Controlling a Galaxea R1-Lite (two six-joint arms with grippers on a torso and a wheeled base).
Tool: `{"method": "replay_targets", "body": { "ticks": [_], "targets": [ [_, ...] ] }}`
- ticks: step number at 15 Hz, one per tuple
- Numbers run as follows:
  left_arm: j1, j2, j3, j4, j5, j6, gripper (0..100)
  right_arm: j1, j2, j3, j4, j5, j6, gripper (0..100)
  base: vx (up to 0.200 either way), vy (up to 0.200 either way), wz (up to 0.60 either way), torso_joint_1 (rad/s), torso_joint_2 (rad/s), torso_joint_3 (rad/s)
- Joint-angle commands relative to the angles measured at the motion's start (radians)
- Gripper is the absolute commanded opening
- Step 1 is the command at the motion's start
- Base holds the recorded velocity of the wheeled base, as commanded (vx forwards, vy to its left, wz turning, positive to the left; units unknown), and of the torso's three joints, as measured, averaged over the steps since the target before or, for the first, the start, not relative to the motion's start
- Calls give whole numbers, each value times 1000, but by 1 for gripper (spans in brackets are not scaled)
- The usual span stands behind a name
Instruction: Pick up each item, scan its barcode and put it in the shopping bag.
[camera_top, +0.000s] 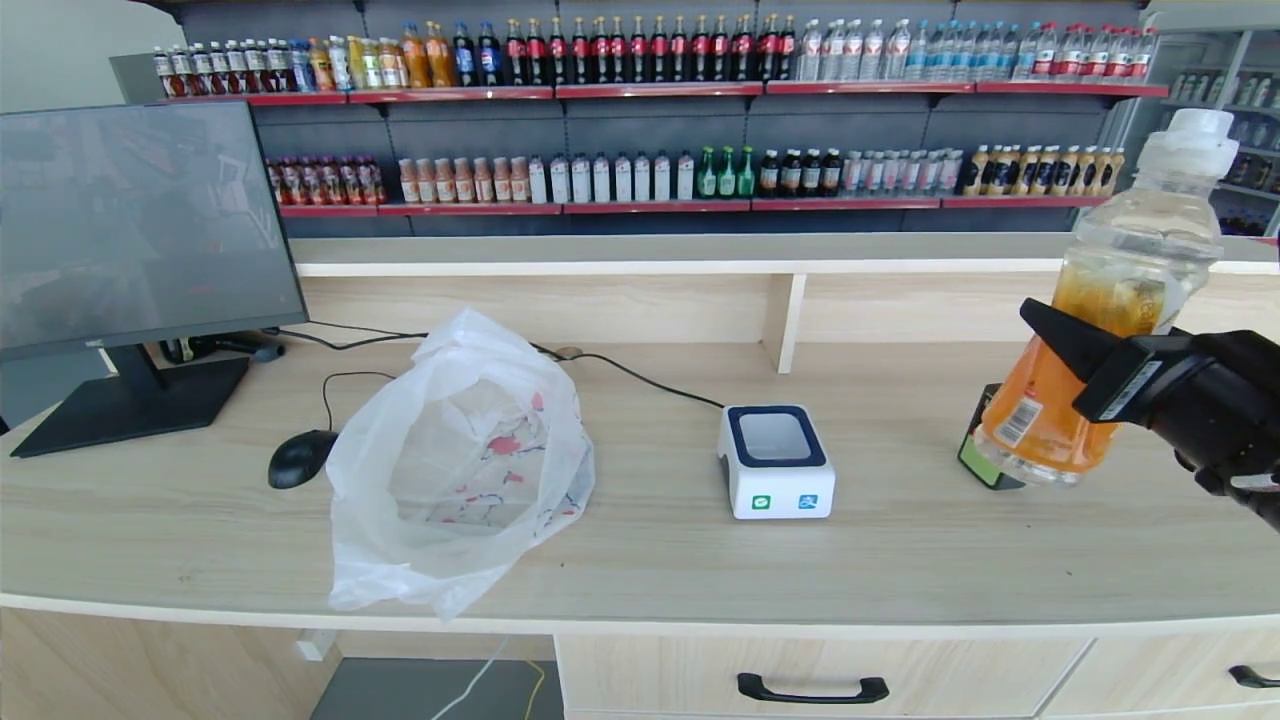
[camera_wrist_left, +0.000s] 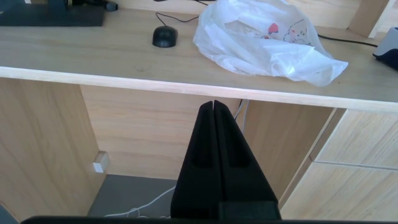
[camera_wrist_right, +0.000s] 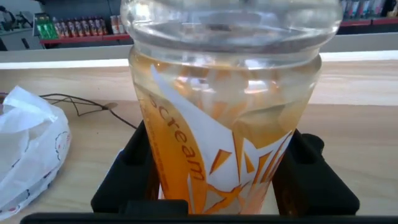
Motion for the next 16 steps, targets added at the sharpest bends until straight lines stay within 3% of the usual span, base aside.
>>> {"method": "replay_targets", "body": {
  "ticks": [1, 12, 16],
  "targets": [
    [0, 0, 0, 0, 0, -1, 0, 14, -59, -24, 13, -60, 28, 0, 0, 0, 0, 0, 0, 0],
    [0, 0, 0, 0, 0, -1, 0, 218, -76, -62, 76, -90, 235, 0, 0, 0, 0, 0, 0, 0],
    [0, 0, 0, 0, 0, -1, 0, 370, -112, -96, 76, -74, 355, 0, 0, 0, 0, 0, 0, 0]
  ]
}}
